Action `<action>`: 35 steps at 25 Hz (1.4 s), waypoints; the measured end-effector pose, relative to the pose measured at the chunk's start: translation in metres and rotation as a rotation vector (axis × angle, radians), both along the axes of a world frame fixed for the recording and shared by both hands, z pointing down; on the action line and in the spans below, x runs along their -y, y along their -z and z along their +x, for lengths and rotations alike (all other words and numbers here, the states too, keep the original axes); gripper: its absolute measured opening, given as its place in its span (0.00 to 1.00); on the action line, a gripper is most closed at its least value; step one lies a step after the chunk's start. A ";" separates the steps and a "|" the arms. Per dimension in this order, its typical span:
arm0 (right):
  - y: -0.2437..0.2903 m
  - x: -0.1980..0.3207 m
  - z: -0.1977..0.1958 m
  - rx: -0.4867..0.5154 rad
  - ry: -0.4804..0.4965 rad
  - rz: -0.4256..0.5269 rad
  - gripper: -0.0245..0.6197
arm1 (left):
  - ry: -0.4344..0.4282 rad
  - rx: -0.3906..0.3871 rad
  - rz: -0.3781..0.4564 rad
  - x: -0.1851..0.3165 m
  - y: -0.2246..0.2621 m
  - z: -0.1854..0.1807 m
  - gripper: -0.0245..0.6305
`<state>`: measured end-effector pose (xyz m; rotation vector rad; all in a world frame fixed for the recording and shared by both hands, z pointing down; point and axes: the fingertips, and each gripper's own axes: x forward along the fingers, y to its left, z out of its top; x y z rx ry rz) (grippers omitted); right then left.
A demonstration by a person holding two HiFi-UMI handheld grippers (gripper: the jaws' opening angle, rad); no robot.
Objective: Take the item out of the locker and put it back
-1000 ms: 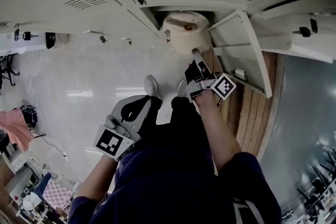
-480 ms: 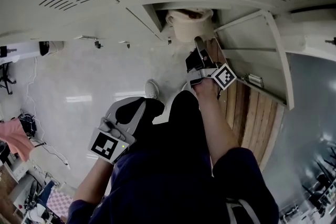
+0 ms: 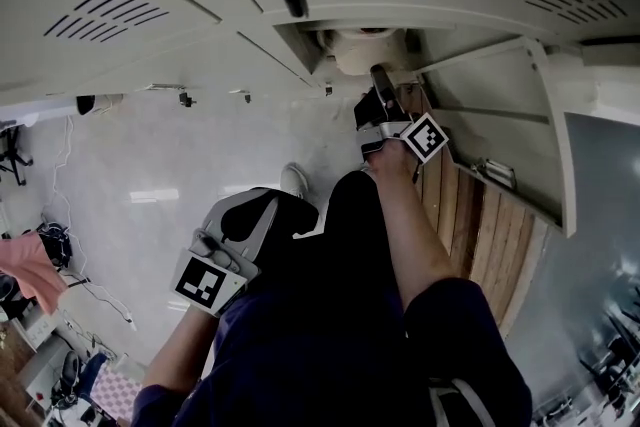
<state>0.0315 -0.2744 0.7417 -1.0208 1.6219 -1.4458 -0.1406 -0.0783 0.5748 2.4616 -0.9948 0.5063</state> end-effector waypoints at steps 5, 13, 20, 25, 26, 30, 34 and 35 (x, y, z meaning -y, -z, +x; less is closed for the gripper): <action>-0.020 0.006 -0.001 0.003 -0.006 -0.038 0.06 | -0.001 0.011 0.005 0.008 0.000 -0.003 0.04; -0.048 0.014 -0.003 0.026 -0.026 -0.116 0.07 | -0.014 0.018 0.026 0.017 -0.002 -0.005 0.04; -0.060 0.015 -0.004 0.032 -0.031 -0.178 0.07 | -0.011 0.016 0.018 0.018 0.002 -0.011 0.04; -0.066 0.011 -0.003 -0.012 -0.024 -0.242 0.07 | -0.009 0.014 0.008 0.014 0.009 -0.016 0.04; -0.067 0.012 -0.004 -0.023 -0.021 -0.251 0.07 | -0.003 0.013 0.003 0.013 0.010 -0.018 0.04; -0.066 0.014 -0.006 -0.040 -0.008 -0.273 0.17 | 0.008 0.015 0.002 0.011 0.016 -0.023 0.04; -0.067 0.010 -0.006 -0.056 -0.009 -0.303 0.17 | 0.014 0.013 -0.002 0.006 0.022 -0.025 0.04; -0.068 0.008 -0.006 -0.059 -0.007 -0.310 0.18 | 0.016 0.013 -0.004 0.005 0.022 -0.026 0.04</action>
